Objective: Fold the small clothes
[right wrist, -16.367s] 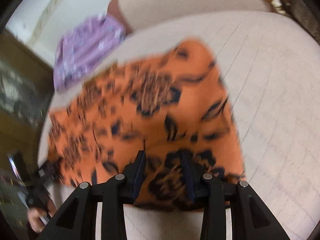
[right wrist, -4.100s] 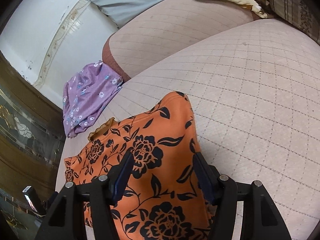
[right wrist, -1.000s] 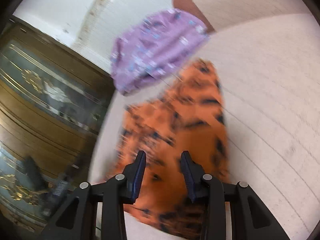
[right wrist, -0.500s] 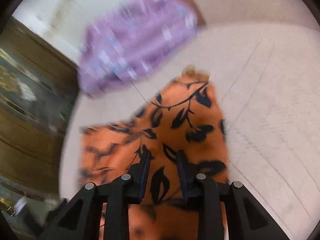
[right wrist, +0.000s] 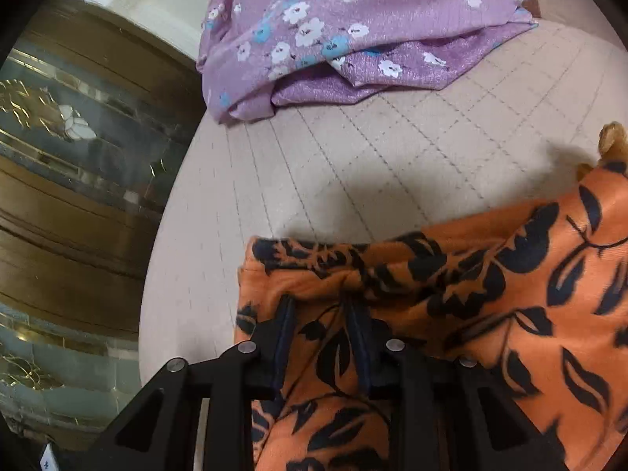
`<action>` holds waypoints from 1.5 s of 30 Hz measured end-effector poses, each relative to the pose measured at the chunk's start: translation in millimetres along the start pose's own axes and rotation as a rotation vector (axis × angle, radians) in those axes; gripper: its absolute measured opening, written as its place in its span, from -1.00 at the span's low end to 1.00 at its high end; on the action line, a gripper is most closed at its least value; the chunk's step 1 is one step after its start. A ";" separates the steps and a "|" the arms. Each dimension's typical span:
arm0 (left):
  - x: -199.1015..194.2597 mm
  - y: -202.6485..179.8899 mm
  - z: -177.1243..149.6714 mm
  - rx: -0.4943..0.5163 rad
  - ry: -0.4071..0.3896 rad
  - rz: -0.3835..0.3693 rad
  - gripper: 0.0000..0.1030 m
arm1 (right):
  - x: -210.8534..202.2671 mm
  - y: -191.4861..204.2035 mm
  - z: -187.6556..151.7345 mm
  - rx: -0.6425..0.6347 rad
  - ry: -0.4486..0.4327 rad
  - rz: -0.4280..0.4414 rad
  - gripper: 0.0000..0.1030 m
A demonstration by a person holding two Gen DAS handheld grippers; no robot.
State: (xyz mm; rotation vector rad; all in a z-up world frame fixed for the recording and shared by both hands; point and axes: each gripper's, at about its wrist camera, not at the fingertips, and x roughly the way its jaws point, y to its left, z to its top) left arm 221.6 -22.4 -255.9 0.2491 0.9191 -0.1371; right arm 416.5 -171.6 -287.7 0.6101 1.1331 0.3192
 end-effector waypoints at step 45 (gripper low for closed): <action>-7.4 -9.2 -5.9 0.017 -0.055 0.046 1.00 | -150.2 -56.6 -184.3 -0.325 -0.176 -0.092 -0.34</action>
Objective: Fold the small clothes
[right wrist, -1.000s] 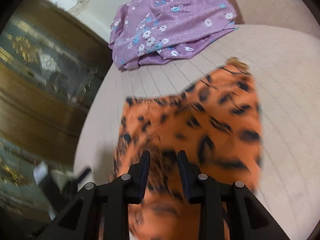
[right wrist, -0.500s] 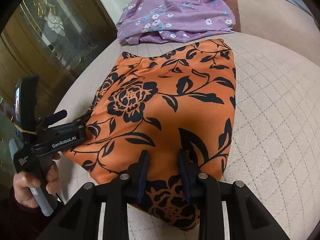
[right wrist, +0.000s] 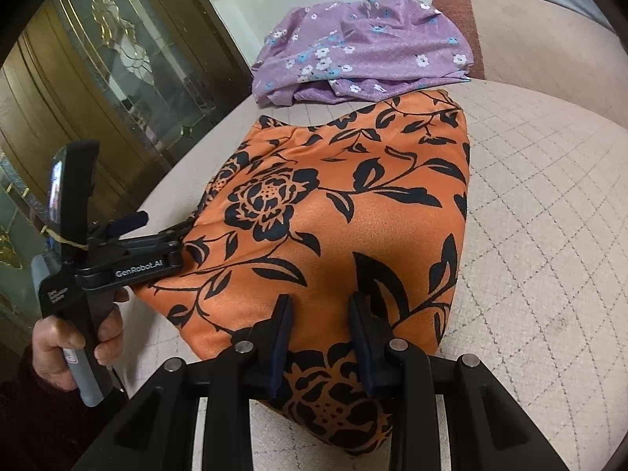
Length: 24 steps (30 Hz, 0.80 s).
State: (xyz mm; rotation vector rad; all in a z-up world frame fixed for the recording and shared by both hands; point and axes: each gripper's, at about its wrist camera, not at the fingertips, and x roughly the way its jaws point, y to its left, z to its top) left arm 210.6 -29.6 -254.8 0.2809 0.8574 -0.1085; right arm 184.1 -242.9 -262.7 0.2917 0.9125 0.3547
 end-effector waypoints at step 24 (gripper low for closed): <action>-1.5 -2.0 -3.4 0.005 -0.026 0.005 1.00 | 0.4 3.0 9.2 0.012 0.041 0.095 0.19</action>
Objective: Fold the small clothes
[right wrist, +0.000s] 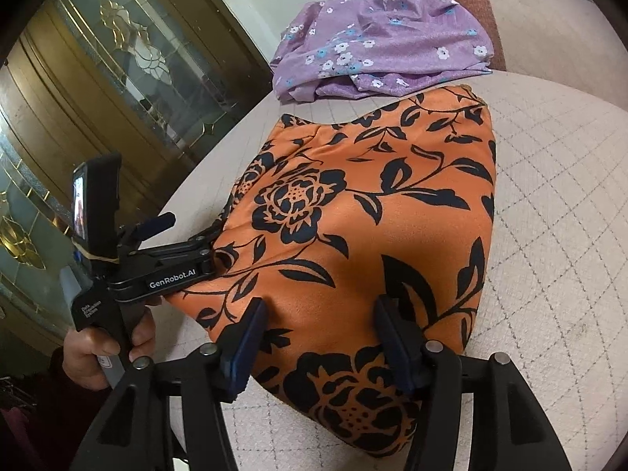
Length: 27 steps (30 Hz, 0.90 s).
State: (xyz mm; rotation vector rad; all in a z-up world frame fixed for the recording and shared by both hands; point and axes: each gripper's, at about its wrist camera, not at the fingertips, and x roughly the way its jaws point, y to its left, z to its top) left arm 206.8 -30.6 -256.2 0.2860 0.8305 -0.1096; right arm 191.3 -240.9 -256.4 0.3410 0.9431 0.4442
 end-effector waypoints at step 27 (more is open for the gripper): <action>-15.1 17.5 11.3 -0.039 -0.055 -0.026 1.00 | -30.0 -18.1 12.7 0.110 -0.064 0.106 0.17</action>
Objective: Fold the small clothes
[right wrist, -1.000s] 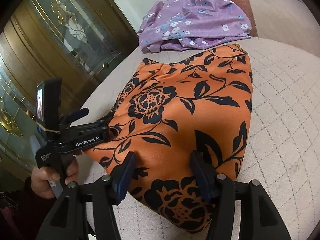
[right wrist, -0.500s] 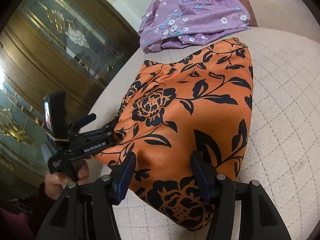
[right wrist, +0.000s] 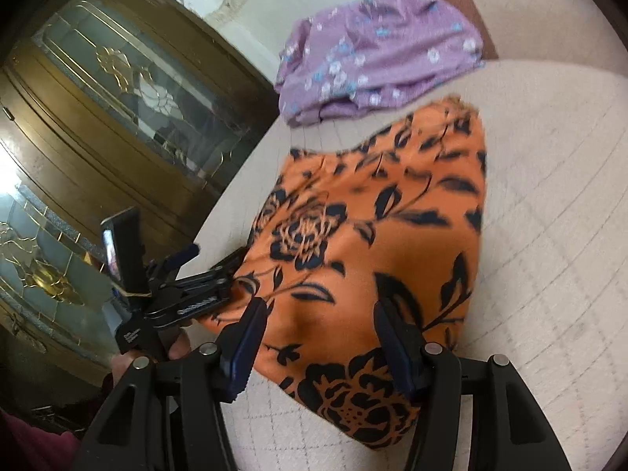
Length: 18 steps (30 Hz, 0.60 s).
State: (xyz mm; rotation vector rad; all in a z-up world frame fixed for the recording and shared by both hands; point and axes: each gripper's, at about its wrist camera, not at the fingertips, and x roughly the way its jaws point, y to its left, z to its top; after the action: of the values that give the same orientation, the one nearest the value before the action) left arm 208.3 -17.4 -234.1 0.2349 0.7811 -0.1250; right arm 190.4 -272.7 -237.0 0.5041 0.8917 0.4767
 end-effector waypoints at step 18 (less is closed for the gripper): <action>43.5 35.2 -0.7 -0.307 0.250 -0.515 1.00 | 6.4 -84.4 10.6 0.372 0.002 -0.006 0.34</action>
State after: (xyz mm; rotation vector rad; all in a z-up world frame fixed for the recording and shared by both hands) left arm 245.5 15.7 -259.7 -0.2523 1.0849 -0.4641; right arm 217.7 -337.4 -285.4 0.8397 0.9888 0.3055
